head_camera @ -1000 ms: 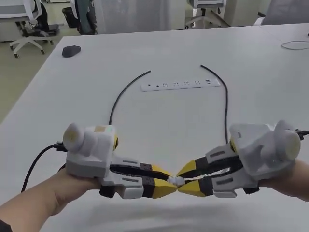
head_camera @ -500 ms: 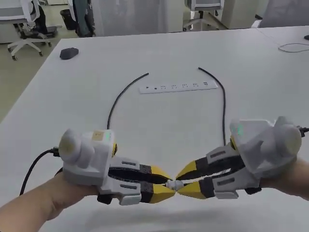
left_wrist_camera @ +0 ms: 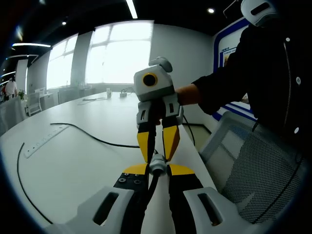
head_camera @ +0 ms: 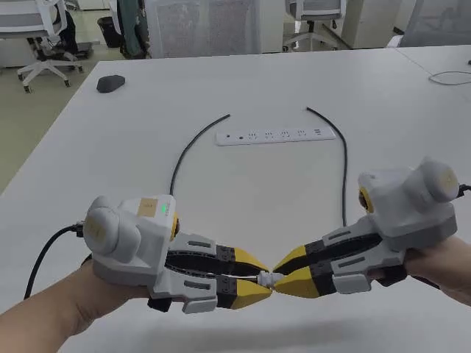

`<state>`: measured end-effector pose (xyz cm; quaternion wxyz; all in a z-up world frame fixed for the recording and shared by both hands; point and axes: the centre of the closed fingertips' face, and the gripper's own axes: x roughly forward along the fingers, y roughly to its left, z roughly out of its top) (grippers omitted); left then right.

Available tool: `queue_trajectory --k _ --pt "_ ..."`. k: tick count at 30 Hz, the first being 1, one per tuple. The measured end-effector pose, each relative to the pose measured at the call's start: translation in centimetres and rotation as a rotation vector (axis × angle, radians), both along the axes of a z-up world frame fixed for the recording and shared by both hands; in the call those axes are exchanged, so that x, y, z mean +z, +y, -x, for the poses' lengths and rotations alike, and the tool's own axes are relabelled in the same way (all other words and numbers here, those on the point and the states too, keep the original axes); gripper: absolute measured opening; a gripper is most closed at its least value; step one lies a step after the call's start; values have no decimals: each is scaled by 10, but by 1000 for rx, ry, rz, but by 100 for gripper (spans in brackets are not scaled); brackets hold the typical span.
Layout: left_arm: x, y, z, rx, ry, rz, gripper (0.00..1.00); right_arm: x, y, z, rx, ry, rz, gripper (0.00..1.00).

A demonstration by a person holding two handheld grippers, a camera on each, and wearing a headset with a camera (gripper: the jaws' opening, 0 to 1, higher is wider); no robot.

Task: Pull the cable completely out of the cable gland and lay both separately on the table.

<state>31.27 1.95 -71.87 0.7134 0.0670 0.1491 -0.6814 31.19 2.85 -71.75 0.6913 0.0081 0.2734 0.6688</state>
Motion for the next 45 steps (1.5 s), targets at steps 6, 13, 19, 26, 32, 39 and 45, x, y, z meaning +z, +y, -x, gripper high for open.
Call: queue_trajectory --k 6,13,19,26,32,39,45 --pt "1 -2 1 -10 -21 -6 15 -2 1 2 2 45 1 10" --pt "0 -1 0 -8 -19 -9 15 -3 2 4 -3 33 1 9" --pt "-2 1 -3 14 50 0 15 -2 3 3 25 -135 20 7" --pt "-5 -1 -3 26 91 0 15 -5 1 5 68 -287 58 7" --pt "-8 -1 -3 43 125 0 15 -7 1 4 109 -468 98 7" --pt "-10 -3 -2 62 138 17 15 -12 -1 6 131 -523 154 8" --pt "-5 -3 -7 79 145 37 15 -18 -10 1 88 -436 177 13"
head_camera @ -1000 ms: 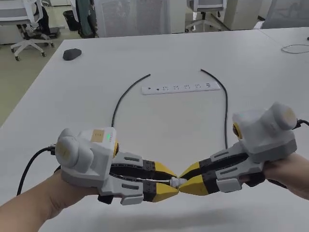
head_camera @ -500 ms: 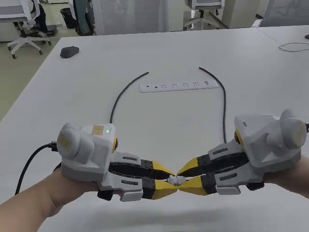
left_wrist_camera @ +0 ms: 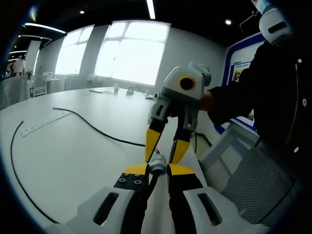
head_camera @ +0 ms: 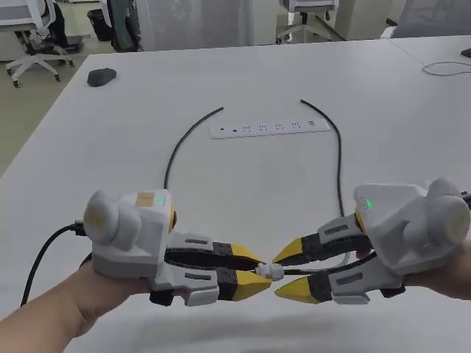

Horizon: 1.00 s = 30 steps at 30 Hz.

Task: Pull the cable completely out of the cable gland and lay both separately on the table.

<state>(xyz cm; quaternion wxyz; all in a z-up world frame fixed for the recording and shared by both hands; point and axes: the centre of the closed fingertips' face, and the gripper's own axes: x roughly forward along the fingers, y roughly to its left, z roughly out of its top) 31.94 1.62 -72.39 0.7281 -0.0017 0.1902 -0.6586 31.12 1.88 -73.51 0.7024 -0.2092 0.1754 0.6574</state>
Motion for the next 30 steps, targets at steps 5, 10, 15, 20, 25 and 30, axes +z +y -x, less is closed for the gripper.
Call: queue_trajectory --k 5,10,15,20,25,30 --pt "-2 2 0 1 -5 -11 15 1 -5 -5 -31 10 -5 8" --pt "-1 1 1 0 -2 -1 15 2 -6 -3 -29 19 -18 0" --pt "1 0 1 5 -7 0 15 2 -7 -3 -51 43 -25 0" --pt "1 -2 2 8 -7 4 15 1 -11 -3 -128 128 -18 0" --pt "0 1 1 13 -20 -3 15 -2 -22 -3 -153 113 -9 0" --pt "-1 4 0 24 -19 -1 15 -7 -38 -4 -201 126 8 0"
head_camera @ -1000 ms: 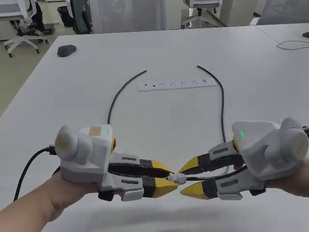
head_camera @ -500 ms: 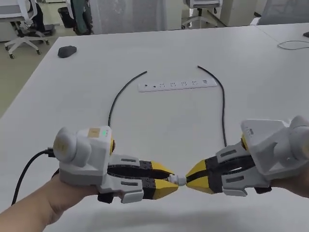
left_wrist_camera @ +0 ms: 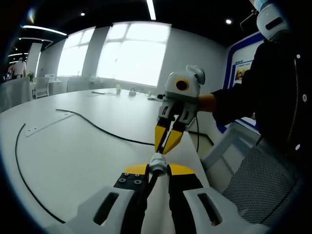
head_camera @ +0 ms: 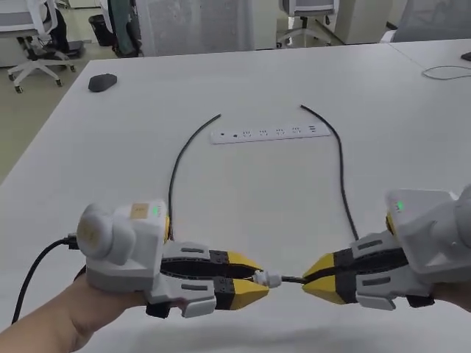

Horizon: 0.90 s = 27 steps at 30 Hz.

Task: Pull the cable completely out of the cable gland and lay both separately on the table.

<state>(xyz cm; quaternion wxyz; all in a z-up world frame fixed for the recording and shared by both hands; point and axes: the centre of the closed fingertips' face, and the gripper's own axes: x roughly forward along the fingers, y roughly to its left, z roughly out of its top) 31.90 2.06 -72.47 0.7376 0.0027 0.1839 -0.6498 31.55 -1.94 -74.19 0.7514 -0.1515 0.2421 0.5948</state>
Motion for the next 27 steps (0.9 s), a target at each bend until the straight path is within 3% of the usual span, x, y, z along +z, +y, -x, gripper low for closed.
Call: queue_trajectory --k 8,14,20,27 --pt "-3 6 1 7 -16 -23 15 -18 -37 -2 -83 8 99 0" --pt "-4 12 -2 37 0 -23 15 -24 -64 -5 -168 11 112 0" --pt "-6 14 3 30 -5 -37 15 -34 -78 -2 -209 33 121 0" --pt "-7 28 2 48 -5 -49 15 -46 -117 -6 -258 9 211 0"
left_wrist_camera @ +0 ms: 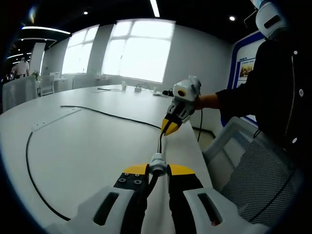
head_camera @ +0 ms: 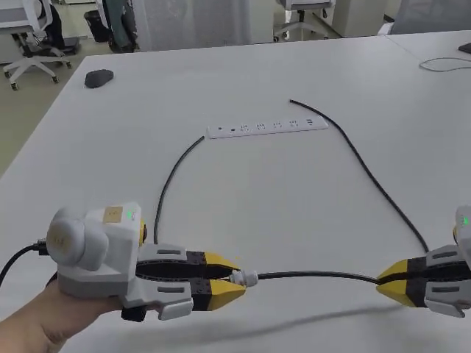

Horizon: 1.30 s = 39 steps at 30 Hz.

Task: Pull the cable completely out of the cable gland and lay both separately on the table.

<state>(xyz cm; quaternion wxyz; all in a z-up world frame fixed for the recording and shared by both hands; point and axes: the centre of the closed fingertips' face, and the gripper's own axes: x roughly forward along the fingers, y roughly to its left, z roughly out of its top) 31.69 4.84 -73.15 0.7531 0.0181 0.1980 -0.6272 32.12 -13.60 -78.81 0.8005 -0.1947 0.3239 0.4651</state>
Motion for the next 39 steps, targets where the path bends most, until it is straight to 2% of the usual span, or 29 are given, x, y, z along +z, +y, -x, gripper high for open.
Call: queue_trajectory --k 5,8,9,12,14,15,17,18,19,20,21,22,23,25,27,29,31,34,39 --pt "2 1 -2 9 -6 -3 15 -4 -21 -3 -15 9 55 0" --pt "4 -1 -2 9 -10 -3 15 -3 -21 -4 -11 13 59 0" --pt "4 -2 -2 8 -10 -3 15 -3 -21 -4 2 8 80 0" --pt "5 -1 -2 5 -18 -7 15 -6 -19 0 28 36 107 0" --pt "7 2 -4 7 -28 -11 15 0 -15 0 39 24 107 2" --pt "8 4 -4 4 -31 -11 15 9 -7 -3 49 -7 74 8" --pt "8 6 -5 8 -33 -17 15 28 12 -3 49 10 -10 17" --pt "8 6 -5 8 -33 -23 15 35 20 -3 70 2 -24 16" --pt "8 5 -4 5 -32 -24 15 47 34 -5 109 -42 -37 15" --pt "9 5 -4 4 -33 -24 15 54 43 -6 127 -65 -48 14" --pt "9 4 -3 1 -35 -24 15 58 48 -6 137 -69 -55 15" --pt "10 3 -3 -1 -35 -24 15 65 63 -3 169 -63 -78 15" --pt "10 2 -2 -3 -36 -25 15 72 78 -3 202 -86 -84 16" --pt "11 -1 -1 -12 -38 -27 15 81 99 -3 251 -124 -57 16" --pt "11 -2 0 -22 -46 -31 15 89 121 2 309 -133 -71 15" --pt "11 -3 3 -47 -67 -45 15 91 139 6 350 -115 -83 15" --pt "11 -4 3 -50 -69 -47 15 88 149 8 381 -113 -72 15" --pt "18 -8 3 -54 -73 -26 15 84 164 10 400 -91 -79 16" --pt "24 -12 4 -67 -90 -19 15 74 167 9 428 -76 -56 12"
